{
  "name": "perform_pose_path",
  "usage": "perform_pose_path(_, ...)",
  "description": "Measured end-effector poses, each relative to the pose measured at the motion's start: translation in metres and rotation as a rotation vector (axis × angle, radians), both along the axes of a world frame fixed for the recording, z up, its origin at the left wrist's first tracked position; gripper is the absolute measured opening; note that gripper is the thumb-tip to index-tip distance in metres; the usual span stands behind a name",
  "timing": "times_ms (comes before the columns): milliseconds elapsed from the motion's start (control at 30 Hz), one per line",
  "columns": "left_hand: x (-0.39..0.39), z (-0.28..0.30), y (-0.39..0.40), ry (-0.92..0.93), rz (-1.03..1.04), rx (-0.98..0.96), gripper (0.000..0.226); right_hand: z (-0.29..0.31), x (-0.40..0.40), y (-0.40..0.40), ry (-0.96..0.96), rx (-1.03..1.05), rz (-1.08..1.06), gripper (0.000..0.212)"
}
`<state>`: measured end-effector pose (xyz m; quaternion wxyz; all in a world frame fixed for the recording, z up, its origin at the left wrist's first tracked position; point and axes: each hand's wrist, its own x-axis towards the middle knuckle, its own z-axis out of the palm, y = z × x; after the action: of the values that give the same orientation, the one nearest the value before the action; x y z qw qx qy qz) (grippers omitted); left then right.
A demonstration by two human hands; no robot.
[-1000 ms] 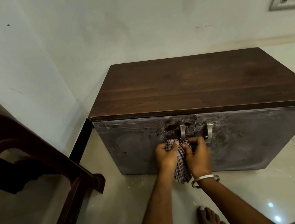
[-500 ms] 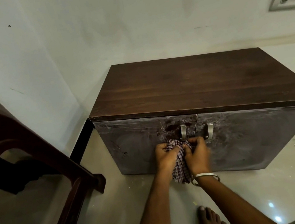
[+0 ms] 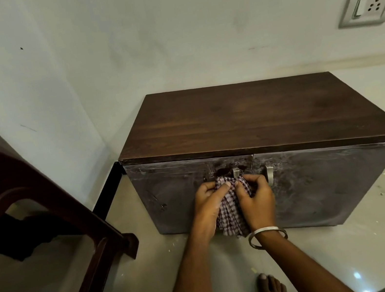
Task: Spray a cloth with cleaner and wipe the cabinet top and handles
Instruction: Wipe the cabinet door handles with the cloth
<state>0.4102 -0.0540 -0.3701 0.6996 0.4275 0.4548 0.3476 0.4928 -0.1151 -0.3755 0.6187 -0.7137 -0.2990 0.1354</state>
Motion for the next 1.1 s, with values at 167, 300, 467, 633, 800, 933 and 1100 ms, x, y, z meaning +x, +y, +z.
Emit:
perform_pose_path(167,0.008,0.016,0.003,-0.086,0.078,-0.014,0.036,0.020,0.006,0.009,-0.087,0.024,-0.007,0.016)
perform_pose_path(300,0.009,0.017,0.001,-0.056,0.084,0.021,0.034,0.021,0.006,0.007,-0.117,0.008,-0.052,0.016)
perform_pose_path(467,0.012,0.020,-0.001,-0.028,0.044,0.061,0.033,0.016,0.004,0.007,-0.068,0.006,-0.124,0.016)
perform_pose_path(633,0.006,0.011,-0.001,-0.080,0.071,-0.004,0.034,0.018,0.000,0.006,-0.204,0.009,-0.059,0.017)
perform_pose_path(800,0.012,0.015,-0.004,-0.051,0.046,0.032,0.033,0.012,0.005,0.004,-0.117,0.022,-0.091,0.015)
perform_pose_path(933,0.011,0.015,-0.005,-0.074,0.045,0.037,0.029,0.012,0.003,0.004,-0.129,0.017,-0.086,0.015)
perform_pose_path(1100,0.008,0.002,-0.005,-0.097,0.044,-0.007,0.020,0.002,0.000,0.000,-0.177,0.018,-0.033,0.016)
